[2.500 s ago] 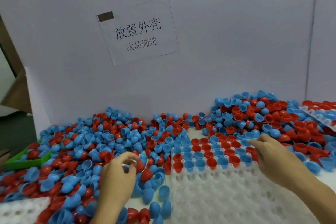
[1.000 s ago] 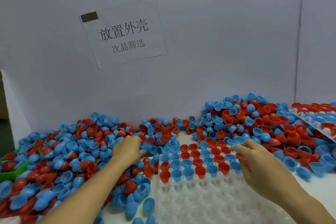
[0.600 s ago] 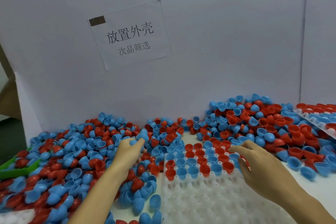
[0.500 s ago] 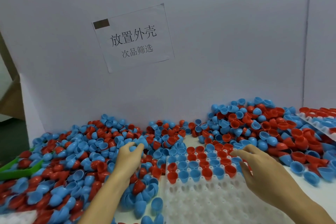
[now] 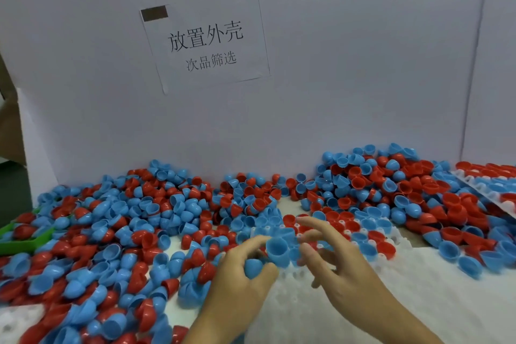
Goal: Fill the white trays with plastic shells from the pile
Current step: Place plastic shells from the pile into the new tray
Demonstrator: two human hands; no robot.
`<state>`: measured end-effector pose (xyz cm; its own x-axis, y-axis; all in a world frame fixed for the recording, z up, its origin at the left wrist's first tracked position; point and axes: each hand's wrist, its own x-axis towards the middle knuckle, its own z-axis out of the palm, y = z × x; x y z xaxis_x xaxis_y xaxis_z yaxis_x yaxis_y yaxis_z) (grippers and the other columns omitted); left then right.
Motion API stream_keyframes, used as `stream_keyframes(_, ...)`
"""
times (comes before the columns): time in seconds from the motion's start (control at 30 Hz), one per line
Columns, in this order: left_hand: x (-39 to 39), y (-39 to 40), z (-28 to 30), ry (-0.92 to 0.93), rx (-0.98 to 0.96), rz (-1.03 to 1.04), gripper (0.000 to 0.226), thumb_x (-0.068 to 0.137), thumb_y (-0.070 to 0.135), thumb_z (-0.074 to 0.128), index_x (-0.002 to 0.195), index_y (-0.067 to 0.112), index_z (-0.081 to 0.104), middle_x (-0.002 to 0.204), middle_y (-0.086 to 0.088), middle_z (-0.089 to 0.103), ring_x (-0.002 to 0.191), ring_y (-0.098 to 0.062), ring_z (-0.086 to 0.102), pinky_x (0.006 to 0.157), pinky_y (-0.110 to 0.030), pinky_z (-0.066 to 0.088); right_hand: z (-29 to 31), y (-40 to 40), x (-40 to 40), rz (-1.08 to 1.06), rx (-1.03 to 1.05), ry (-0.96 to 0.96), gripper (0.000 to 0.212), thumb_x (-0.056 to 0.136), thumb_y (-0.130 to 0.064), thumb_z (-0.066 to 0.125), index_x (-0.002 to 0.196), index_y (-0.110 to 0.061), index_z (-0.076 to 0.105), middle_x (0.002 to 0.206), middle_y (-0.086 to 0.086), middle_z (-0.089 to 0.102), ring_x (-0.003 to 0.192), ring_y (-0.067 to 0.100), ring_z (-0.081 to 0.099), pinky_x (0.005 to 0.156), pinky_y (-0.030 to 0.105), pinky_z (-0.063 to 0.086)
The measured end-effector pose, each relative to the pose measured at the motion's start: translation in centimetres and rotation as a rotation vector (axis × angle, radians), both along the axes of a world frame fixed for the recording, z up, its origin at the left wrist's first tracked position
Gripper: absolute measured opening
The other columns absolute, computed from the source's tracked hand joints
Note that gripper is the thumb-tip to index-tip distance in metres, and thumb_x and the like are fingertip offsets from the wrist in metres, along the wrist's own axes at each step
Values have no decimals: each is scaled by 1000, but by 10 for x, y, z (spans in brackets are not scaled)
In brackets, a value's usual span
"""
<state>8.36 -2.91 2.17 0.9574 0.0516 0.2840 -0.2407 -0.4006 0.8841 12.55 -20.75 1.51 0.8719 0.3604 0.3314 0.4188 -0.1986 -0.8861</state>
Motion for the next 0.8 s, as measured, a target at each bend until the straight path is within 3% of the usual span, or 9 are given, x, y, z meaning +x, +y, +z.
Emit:
stream_keyframes(0.07,-4,-3,-7,-36,207,40,33,70,37,54,98,51,65,76,8,66,71,-8,60,64,-21,50,-4,7,-3,28,60,66,36,83,-53,60,117,-41,62,105,-11,62,80,10,68,60,24,55)
stream_keyframes(0.17,-5,-9,-13,-73,375,109,29,72,43,50,98,44,62,85,21,63,87,-4,59,76,-25,51,-9,10,0,-48,77,79,12,88,-21,73,98,-27,71,96,-12,70,79,10,71,66,24,58)
stream_keyframes(0.33,-6,-16,-13,-103,490,112,37,78,43,47,112,43,61,102,23,58,98,0,55,85,-22,50,-7,7,3,-74,16,144,25,86,0,71,88,-24,76,86,-9,77,83,8,73,75,21,58)
stream_keyframes(0.5,-4,-8,-11,-170,368,292,20,85,30,64,103,38,66,92,25,61,93,5,59,75,-11,48,-3,0,8,-127,214,259,16,89,-8,71,95,-22,77,85,-5,78,79,9,71,65,19,55)
stream_keyframes(0.63,0,6,-12,-144,193,434,15,87,20,74,94,33,69,85,12,70,82,-6,66,68,-18,52,-2,-7,12,-81,42,284,13,91,-15,68,97,-24,75,74,-7,74,60,-1,60,61,14,50)
stream_keyframes(0.8,2,13,-13,-143,94,417,10,88,18,75,89,27,71,69,10,70,72,-5,64,58,-14,49,10,-56,37,-343,-98,106,21,94,-13,63,108,-28,67,84,-14,70,71,6,68,61,18,55)
